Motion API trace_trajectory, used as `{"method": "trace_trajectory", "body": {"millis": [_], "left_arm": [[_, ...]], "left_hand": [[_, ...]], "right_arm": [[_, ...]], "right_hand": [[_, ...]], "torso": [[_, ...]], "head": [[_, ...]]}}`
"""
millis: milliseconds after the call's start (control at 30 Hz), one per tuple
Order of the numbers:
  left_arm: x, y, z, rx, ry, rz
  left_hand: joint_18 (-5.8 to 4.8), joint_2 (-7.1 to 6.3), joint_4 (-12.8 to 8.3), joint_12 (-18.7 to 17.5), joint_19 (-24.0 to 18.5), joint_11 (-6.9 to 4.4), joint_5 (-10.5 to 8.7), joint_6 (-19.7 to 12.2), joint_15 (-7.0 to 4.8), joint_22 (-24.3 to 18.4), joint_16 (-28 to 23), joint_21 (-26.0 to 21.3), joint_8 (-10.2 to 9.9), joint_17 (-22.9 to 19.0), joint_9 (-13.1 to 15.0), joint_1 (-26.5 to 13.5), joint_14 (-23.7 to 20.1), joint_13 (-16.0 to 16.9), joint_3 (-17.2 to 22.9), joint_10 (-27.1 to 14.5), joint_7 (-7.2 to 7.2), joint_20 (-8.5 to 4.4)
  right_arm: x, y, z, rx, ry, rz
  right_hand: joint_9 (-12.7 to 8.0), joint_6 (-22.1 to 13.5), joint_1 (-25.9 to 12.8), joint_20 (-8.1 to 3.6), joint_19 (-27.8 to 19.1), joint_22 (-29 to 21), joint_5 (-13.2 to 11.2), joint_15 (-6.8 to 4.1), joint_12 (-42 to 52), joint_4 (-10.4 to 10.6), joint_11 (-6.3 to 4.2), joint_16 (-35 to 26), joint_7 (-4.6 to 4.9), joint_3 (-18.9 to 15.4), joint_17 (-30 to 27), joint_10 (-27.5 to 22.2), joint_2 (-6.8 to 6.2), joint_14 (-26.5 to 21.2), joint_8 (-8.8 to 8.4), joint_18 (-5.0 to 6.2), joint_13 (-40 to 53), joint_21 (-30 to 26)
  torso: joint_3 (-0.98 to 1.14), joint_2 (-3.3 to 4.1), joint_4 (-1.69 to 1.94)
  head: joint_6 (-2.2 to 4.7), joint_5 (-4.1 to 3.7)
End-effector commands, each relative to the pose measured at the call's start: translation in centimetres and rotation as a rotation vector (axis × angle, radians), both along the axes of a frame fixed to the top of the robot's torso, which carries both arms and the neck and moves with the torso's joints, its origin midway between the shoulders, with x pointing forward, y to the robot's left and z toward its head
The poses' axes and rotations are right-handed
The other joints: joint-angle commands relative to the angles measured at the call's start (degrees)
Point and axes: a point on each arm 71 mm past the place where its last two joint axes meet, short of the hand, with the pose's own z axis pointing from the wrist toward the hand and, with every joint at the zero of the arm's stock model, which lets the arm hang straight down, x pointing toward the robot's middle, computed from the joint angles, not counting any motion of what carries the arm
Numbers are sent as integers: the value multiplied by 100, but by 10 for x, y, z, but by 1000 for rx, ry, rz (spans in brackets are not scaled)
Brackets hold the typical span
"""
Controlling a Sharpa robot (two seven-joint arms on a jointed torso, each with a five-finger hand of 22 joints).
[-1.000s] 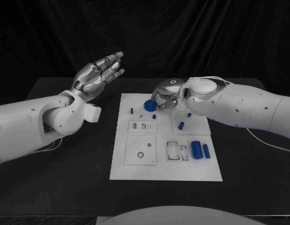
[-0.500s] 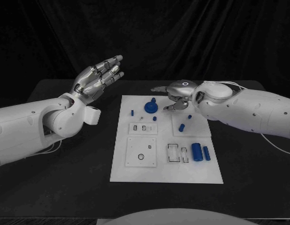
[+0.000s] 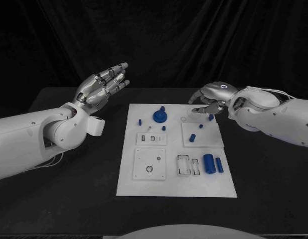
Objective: Assemble the parts on the task board
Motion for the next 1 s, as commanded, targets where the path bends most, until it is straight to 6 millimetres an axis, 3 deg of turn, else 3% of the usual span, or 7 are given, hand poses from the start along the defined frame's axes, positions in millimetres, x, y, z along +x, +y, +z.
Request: {"method": "trace_trajectory", "body": {"millis": [33, 133, 267, 467, 667, 900, 1000], "left_arm": [[-1, -3, 0, -14, -7, -10], [-1, -3, -1, -15, -5, -12], [-2, -3, -2, -15, -2, -12], [-2, -4, -4, -17, 1, -18], [-2, -5, -5, -17, 4, -21], [-3, -2, -6, -16, 7, -17], [-3, -2, -7, -17, 8, -17]], "left_hand": [[99, 7, 0, -30, 4, 8, 29, 12, 22, -1, -21, 9, 7, -5, 4, 58, -2, -4, 34, -19, 24, 34], [100, 7, -9, -29, 4, 13, 35, 13, 24, -1, -21, 9, 7, -5, 5, 63, -2, -4, 44, -17, 23, 34], [100, 7, -9, -29, 4, 13, 35, 13, 24, -1, -21, 9, 7, -5, 5, 63, -2, -4, 44, -17, 23, 34], [100, 7, -13, -30, 3, 14, 35, 6, 26, -1, -21, 8, 6, -5, 4, 65, -2, -5, 49, -21, 22, 34], [100, 7, -13, -30, 3, 14, 35, 6, 26, -1, -21, 8, 6, -5, 4, 65, -2, -5, 49, -21, 22, 34], [100, 7, -13, -30, 3, 14, 35, 6, 26, -1, -21, 8, 6, -5, 4, 65, -2, -5, 49, -21, 22, 34], [100, 7, -13, -30, 3, 14, 35, 6, 26, -1, -21, 8, 6, -5, 4, 65, -2, -5, 49, -21, 22, 34]], "right_arm": [[-1, -14, 5, 33, -37, -61], [-4, -27, 7, 38, -53, -82], [-7, -41, 9, 45, -75, -98], [-11, -57, 7, 69, -68, -124], [-14, -69, -4, 126, -21, -125], [-19, -84, -23, 194, 32, -104], [-20, -87, -28, 224, 55, -106]], "right_hand": [[-5, 75, -13, 50, 597, 1509, -56, 52, 63, 76, 43, 57, 12, -26, 1375, 530, -17, 569, -8, -45, 1384, 15], [-30, 55, -154, 64, 597, 1509, -343, 54, 139, 220, 37, 106, -7, -139, 1472, 597, -113, 593, -91, -45, 1509, 15], [-16, 106, -209, 68, 597, 1509, -477, 60, 139, 342, 44, 123, 1, -208, 1506, 597, -204, 600, -108, -45, 1509, 15], [14, -52, -322, 56, 597, 1509, -794, 42, 139, 525, 20, 123, -33, -336, 1506, 597, -436, 600, -237, -45, 1509, 15], [46, -106, -389, 52, 597, 1509, -632, 39, 139, 529, 16, 123, -40, -362, 1506, 597, -500, 600, -223, -45, 1509, 15], [76, -189, -561, 50, 597, 1509, -684, 38, 139, 534, 17, 123, -39, -421, 1506, 597, -582, 600, -188, -45, 1509, 15], [94, -267, -456, 51, 597, 1509, -501, 41, 139, 527, 21, 123, -35, -368, 1506, 597, -566, 600, -139, -45, 1509, 15]], "torso": [[-5, -2, -3], [-6, 4, -11], [-7, 2, -19], [-3, 15, 10], [-3, 19, 24], [-8, 15, 30], [-8, 15, 31]], "head": [[30, -20], [46, -7], [50, 2], [76, -41], [89, -83], [81, -102], [87, -109]]}}
